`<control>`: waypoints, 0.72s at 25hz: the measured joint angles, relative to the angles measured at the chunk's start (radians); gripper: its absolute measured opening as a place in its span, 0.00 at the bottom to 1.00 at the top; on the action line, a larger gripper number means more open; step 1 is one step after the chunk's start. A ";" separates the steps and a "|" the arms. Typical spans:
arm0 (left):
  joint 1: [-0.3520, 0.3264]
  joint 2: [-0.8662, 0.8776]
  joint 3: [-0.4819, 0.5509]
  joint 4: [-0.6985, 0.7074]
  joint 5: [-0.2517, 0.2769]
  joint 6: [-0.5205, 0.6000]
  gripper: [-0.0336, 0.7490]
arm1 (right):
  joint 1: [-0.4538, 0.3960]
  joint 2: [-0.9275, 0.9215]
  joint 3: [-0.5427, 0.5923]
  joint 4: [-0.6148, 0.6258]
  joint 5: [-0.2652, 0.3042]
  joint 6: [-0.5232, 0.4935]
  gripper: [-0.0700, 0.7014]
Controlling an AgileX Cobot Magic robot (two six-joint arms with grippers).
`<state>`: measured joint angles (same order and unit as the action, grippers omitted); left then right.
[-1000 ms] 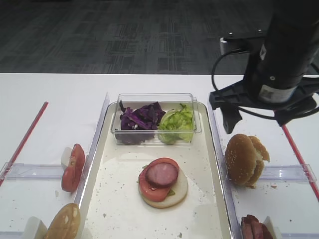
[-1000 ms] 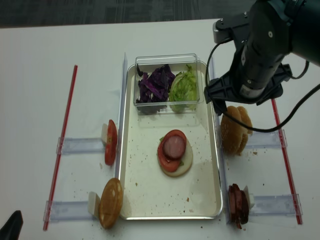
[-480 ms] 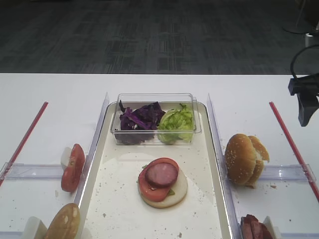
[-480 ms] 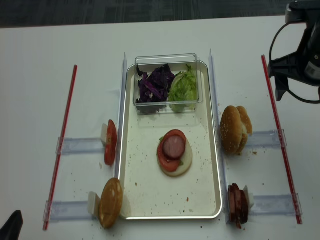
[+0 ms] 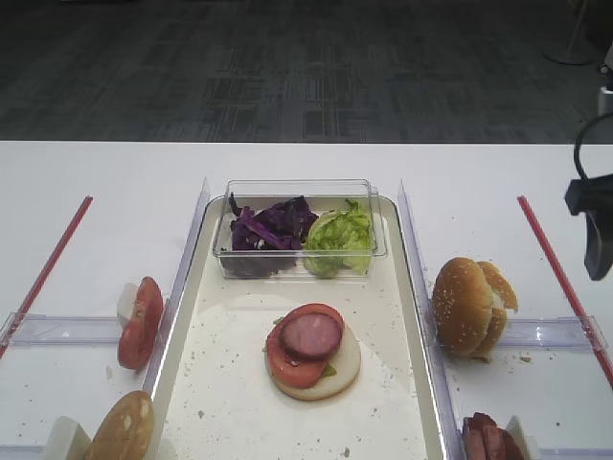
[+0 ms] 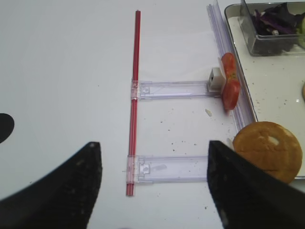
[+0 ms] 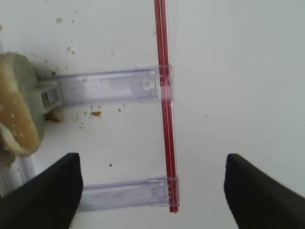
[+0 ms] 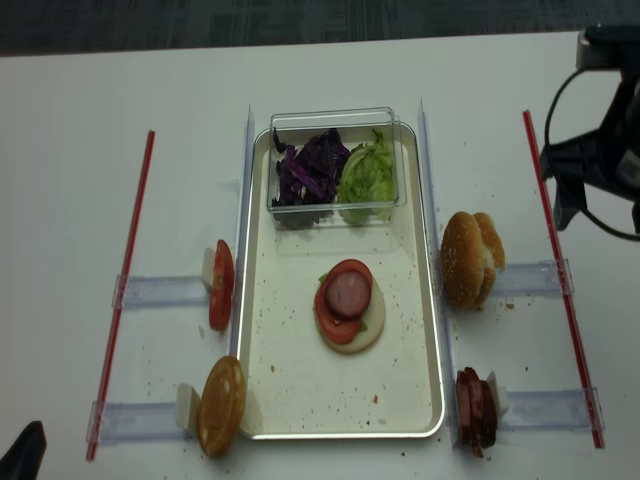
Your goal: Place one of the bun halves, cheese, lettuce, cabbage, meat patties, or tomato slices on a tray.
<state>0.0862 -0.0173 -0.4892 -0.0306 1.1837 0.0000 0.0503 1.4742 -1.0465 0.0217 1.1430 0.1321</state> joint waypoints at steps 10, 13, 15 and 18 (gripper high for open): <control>0.000 0.000 0.000 0.000 0.000 0.000 0.60 | -0.002 -0.314 0.355 0.069 -0.072 -0.049 0.89; 0.000 0.000 0.000 0.000 0.000 0.000 0.60 | -0.002 -0.431 0.427 0.073 -0.077 -0.071 0.89; 0.000 0.000 0.000 0.000 0.000 0.000 0.60 | -0.002 -0.503 0.460 0.075 -0.079 -0.082 0.89; 0.000 0.000 0.000 0.000 0.000 0.000 0.60 | -0.002 -0.610 0.502 0.075 -0.081 -0.086 0.89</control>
<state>0.0862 -0.0173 -0.4892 -0.0306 1.1837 0.0000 0.0486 0.8640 -0.5447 0.0963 1.0620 0.0465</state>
